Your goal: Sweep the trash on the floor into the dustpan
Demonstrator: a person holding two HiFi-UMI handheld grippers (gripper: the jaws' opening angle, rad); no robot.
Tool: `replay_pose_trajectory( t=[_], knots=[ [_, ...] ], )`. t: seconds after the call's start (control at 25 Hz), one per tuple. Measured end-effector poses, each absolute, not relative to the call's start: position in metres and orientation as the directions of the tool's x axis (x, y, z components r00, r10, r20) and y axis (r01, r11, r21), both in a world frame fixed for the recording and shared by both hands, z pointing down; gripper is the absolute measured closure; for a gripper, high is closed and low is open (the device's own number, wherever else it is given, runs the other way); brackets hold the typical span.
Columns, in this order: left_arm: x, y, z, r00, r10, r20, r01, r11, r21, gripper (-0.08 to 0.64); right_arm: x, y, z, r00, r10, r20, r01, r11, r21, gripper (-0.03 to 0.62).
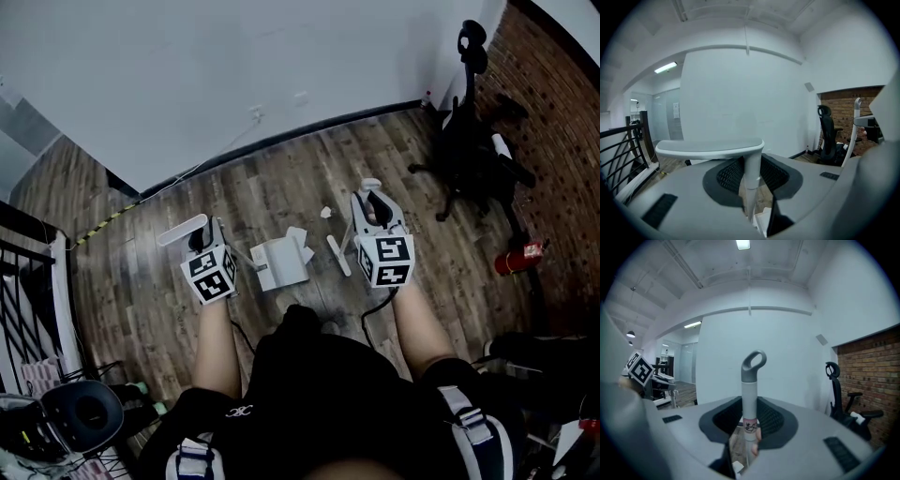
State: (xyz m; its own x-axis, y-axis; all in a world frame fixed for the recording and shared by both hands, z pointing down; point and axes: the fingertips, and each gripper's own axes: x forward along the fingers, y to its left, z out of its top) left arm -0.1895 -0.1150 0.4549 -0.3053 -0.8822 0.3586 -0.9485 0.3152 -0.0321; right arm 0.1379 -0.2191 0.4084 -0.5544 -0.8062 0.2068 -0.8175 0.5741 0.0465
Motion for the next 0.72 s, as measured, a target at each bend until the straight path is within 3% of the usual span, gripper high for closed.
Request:
replay_pose_trajectory(
  t=[0.48, 0.72],
  knots=[
    [-0.223, -0.181, 0.527, -0.241, -0.861, 0.449, -0.95, 0.304, 0.073, 0.453, 0.144, -0.326, 0.45, -0.406, -0.865, 0.295, -0.886, 0.452, 0.105, 0.489],
    [-0.258, -0.176, 0.552, -0.291, -0.824, 0.486, -0.914, 0.389, 0.114, 0.453, 0.129, -0.369, 0.468, -0.369, -0.868, 0.332, -0.896, 0.427, 0.121, 0.489]
  ],
)
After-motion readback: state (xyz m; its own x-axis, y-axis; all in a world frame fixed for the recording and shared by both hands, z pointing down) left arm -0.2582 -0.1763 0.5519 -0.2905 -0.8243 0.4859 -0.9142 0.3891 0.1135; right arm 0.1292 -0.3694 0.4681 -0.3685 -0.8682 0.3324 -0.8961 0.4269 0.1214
